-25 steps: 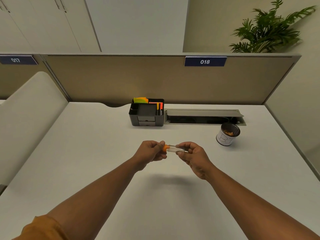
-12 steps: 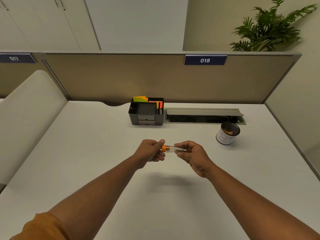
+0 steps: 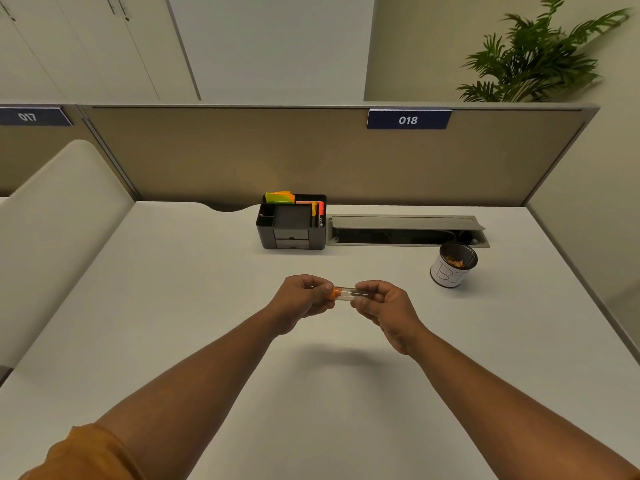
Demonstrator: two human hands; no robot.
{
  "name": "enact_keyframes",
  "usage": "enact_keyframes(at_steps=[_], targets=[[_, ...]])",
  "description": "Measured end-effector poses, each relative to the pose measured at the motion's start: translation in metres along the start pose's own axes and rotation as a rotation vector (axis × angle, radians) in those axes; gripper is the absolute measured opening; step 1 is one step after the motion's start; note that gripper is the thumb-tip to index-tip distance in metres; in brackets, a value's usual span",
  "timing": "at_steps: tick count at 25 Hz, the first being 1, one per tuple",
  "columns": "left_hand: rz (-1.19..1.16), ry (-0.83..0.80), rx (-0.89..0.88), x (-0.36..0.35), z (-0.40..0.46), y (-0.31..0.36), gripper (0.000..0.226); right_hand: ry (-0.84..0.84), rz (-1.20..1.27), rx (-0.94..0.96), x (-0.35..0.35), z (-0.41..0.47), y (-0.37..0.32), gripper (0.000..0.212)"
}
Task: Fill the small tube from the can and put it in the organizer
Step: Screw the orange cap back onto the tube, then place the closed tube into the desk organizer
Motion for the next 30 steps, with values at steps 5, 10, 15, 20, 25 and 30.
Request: enact_keyframes(at_steps=[5,10,15,20,25,30], targets=[[-0.048,0.000,0.014,-0.003,-0.001,-0.003,0.018,0.021,-0.119,0.041,-0.001,-0.003,-0.004,0.025],[-0.076,0.002,0.017,-0.006,0.001,-0.003,0.012,0.055,-0.189,0.051,0.001,-0.002,-0.007,0.025],[-0.044,-0.002,0.026,-0.004,0.002,-0.006,0.009,0.044,-0.241,0.054,-0.001,-0.003,-0.004,0.025],[-0.024,0.020,0.065,0.002,0.006,-0.010,0.006,0.035,-0.491,0.087,-0.004,0.002,-0.001,0.026],[-0.018,0.037,0.042,0.010,0.015,-0.016,0.010,0.088,-0.876,0.210,-0.014,0.017,-0.003,0.025],[0.691,0.249,-0.151,0.032,0.032,-0.034,0.022,0.121,-0.951,0.256,-0.022,0.044,-0.010,0.028]])
Point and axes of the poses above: each hand's wrist, its own z-axis towards the middle knuckle, its own x-axis out of the back of the hand, y = z × x, the point moved 4 cm from there along z, towards the middle knuckle, and after that the axes turned 1 degree about x, right-handed, at the moved point
